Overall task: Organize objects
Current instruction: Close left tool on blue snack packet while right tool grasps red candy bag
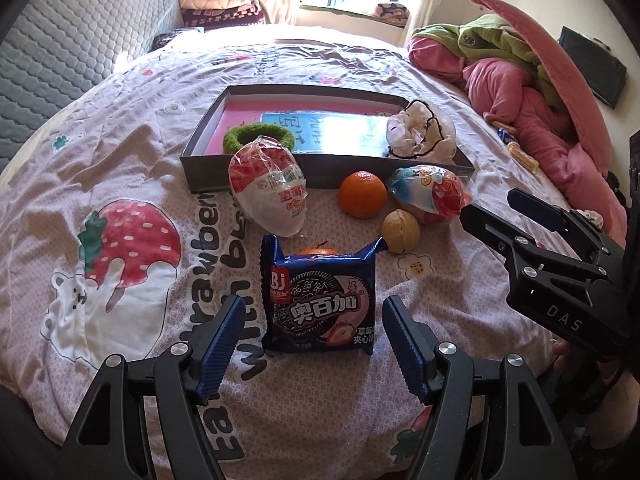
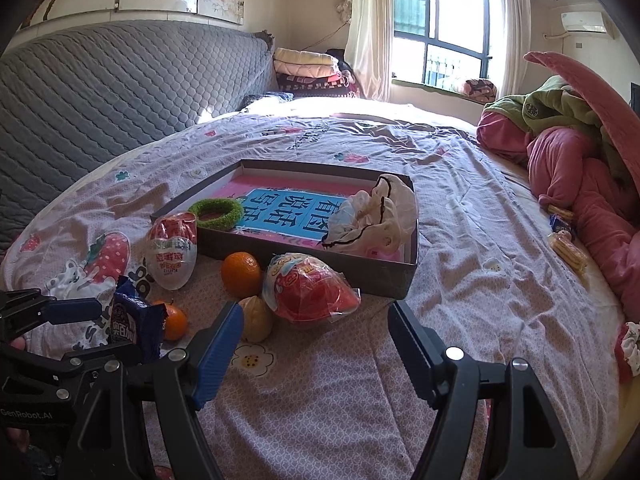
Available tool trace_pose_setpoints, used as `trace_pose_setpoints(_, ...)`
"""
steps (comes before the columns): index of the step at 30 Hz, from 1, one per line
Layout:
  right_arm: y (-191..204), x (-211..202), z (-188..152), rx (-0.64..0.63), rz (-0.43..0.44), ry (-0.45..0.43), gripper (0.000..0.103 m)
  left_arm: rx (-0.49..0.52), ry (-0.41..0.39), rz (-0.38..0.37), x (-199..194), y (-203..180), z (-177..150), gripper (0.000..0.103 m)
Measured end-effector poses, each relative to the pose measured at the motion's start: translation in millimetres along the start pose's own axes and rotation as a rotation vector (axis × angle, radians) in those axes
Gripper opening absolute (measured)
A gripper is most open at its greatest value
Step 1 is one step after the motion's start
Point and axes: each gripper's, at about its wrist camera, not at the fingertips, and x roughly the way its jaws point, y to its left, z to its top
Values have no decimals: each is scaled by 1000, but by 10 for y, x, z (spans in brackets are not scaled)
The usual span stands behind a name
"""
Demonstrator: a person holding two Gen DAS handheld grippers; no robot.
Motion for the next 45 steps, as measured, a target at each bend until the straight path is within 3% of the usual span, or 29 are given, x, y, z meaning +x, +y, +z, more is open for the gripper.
trace_pose_setpoints(11,32,176,38,-34,-1,28,74,-6,-2,37,121,-22,-9,72)
trace_pose_setpoints(22,-5,432,77,-38,-21,68,74,-28,8,20,231,15,19,73)
trace_pose_setpoints(40,-5,649,110,-6,75,96,74,-71,16,4,374,105,45,73)
trace_pose_setpoints(45,30,630,106,-15,100,88,61,-78,16,1,398,122,43,72)
